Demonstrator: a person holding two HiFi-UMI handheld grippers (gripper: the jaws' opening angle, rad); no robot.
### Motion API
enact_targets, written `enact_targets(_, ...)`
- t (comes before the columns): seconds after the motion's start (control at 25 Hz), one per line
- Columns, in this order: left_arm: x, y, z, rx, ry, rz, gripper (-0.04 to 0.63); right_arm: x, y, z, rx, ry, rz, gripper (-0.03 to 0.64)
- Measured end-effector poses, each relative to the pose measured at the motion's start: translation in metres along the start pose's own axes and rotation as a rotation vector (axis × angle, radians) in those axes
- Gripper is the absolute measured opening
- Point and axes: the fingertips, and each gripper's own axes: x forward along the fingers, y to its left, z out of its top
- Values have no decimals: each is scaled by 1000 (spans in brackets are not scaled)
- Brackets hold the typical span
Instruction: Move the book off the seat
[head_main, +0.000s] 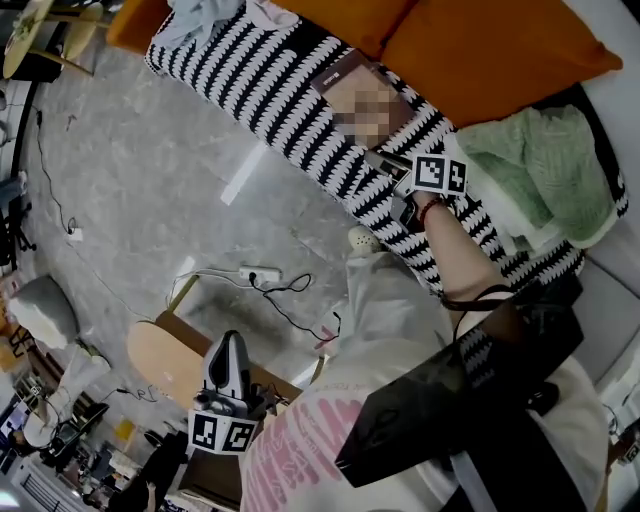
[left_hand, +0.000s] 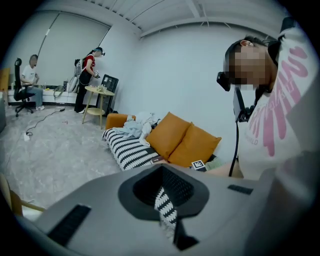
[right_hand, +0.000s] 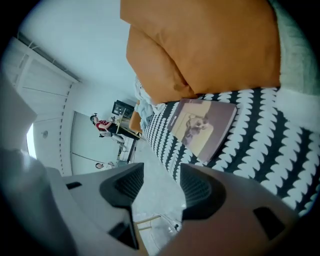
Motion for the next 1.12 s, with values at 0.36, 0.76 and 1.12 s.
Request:
enact_targets(0.36,6,3,-23,-43,49,-6,6,8,-54,12,256,-120,-48,300)
enact_targets(0.76,6,14,-43,-79,88,41,6,16,-100,36,474,-288,-62,360)
enact_targets(1.12,12,18,-46,-101,120,39,6,34,-115,37,527,-285,-100,380)
